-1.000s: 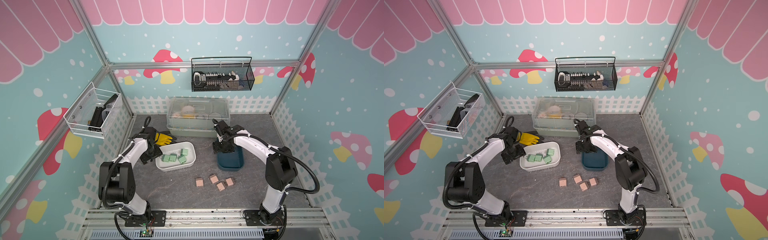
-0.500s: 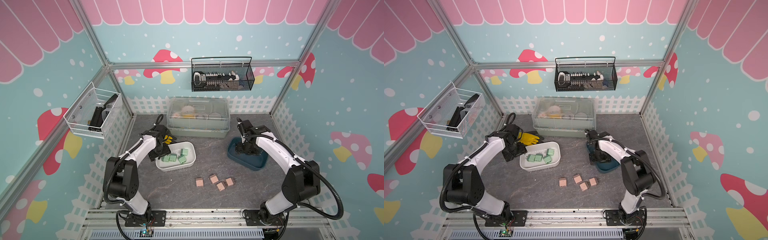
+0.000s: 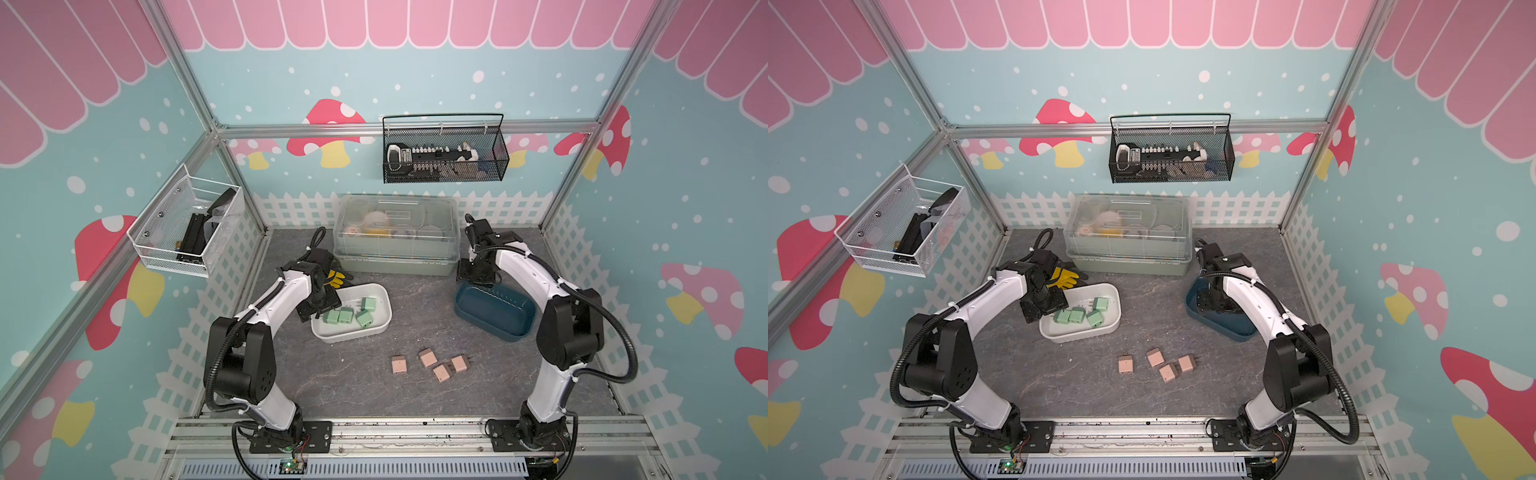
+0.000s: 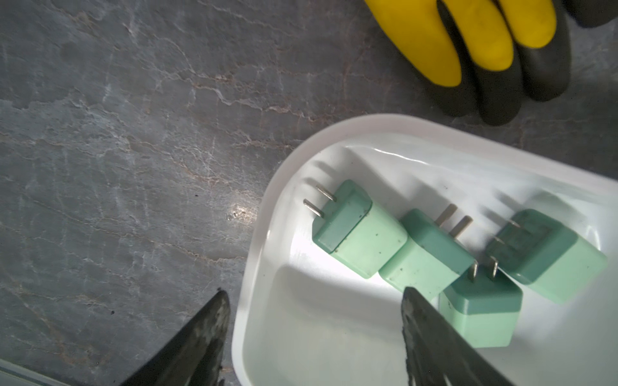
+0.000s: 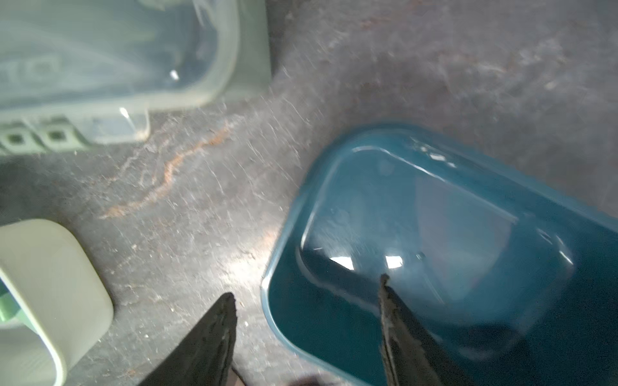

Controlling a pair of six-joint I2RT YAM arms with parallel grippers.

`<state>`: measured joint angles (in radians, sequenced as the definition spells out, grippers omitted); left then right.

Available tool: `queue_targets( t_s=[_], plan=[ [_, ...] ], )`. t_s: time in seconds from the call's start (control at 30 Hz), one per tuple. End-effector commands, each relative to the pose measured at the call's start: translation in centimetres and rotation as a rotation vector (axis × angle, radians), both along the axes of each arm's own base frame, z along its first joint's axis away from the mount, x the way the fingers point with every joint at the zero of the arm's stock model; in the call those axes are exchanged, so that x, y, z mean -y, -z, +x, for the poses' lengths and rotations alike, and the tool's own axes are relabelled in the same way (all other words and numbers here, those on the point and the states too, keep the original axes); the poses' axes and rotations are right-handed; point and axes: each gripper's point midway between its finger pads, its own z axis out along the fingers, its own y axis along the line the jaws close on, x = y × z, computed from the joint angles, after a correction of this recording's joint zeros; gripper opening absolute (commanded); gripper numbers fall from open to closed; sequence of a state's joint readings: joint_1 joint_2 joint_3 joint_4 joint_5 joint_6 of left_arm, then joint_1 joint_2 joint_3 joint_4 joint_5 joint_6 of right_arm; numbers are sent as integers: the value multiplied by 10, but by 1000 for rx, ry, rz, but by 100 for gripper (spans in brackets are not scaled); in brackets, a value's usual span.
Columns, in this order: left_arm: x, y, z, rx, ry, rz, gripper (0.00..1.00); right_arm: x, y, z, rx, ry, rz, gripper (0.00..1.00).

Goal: Place the plugs by color into the storage box
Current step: Adjust the storage box at the center of the board.

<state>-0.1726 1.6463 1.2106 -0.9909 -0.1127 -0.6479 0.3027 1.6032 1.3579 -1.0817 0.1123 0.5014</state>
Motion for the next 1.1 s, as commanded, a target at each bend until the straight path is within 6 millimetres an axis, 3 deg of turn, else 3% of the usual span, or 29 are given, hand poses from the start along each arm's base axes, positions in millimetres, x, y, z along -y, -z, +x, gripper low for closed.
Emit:
queue_targets(
  t_s=[0.0,0.1,0.27,0.37,0.5,0.63,0.8,0.9,1.07],
  plan=[
    [0,-13,6,44,-16,-3,78,-32,-5,49,75,75,180,79],
    [-1,-17,3,56,-17,-6,78,-44,5,82,58,90,209,74],
    [-2,-15,-9,51,-35,-9,78,-59,42,103,-32,97,252,46],
    [-4,-14,-15,52,-47,-10,78,-64,59,99,-78,96,277,34],
    [-4,-12,-18,53,-60,-15,78,-70,63,85,-83,82,321,23],
    [1,-6,-17,47,-77,-42,78,-67,65,52,-118,30,336,2],
    [8,-3,-13,49,-82,-56,78,-52,60,4,-134,-27,310,5],
    [13,0,-11,43,-74,-56,78,-48,54,-11,-127,-53,307,21],
    [24,1,-4,40,-53,-56,78,-48,39,-17,-124,-87,315,42]
  ],
)
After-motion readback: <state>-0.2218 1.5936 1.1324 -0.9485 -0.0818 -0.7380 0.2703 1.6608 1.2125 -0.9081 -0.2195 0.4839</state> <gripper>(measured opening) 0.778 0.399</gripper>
